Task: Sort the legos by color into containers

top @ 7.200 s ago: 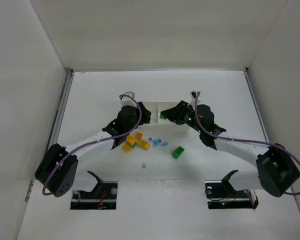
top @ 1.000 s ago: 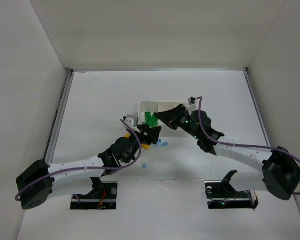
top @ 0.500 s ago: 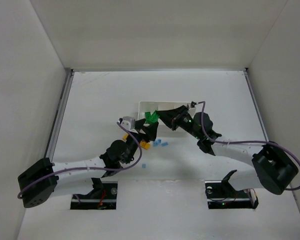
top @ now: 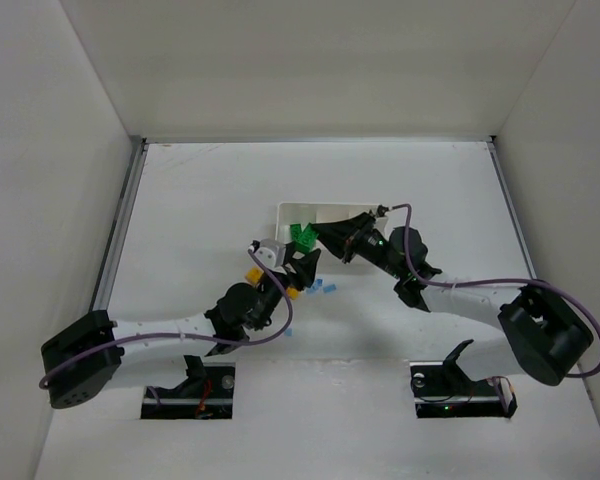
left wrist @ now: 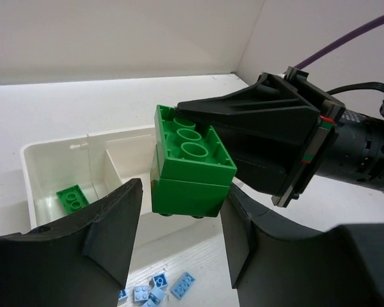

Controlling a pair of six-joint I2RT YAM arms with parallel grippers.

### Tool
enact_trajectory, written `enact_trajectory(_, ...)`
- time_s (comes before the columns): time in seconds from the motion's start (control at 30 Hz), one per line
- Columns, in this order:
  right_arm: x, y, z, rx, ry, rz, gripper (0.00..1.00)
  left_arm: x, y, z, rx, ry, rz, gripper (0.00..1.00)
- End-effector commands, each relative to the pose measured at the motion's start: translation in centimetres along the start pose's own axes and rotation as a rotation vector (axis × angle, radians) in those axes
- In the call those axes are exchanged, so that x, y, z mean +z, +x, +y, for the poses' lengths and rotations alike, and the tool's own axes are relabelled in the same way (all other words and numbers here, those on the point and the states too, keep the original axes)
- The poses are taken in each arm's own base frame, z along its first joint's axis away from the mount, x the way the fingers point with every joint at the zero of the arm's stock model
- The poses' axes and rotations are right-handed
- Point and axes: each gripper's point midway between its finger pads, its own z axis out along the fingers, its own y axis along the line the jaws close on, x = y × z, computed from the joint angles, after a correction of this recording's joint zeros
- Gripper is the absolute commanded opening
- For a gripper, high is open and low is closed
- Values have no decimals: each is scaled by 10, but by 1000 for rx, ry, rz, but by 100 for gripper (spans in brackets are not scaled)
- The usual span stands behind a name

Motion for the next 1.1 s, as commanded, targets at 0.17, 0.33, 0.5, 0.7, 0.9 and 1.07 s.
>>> enact_trajectory(0.17,-9,6,22,18,-94,42,13,-1,-39,-16,-5,45,-106,51)
enact_trajectory(0.33,-8,7,22,22,-100,55,14,1,-37,-18,14,53,-99,44)
enact_trajectory(0.5,-8,10,22,29,-105,77,14,3,-36,-17,21,51,-98,38)
enact_trajectory(0.7,-7,9,16,38,-94,76,14,2,-41,-18,29,54,-108,39)
enact_trajectory(0.9,-7,10,11,41,-82,83,13,4,-38,-19,62,52,-101,43)
enact_trajectory(1.07,-7,11,9,41,-83,83,13,6,-37,-15,69,36,-100,44)
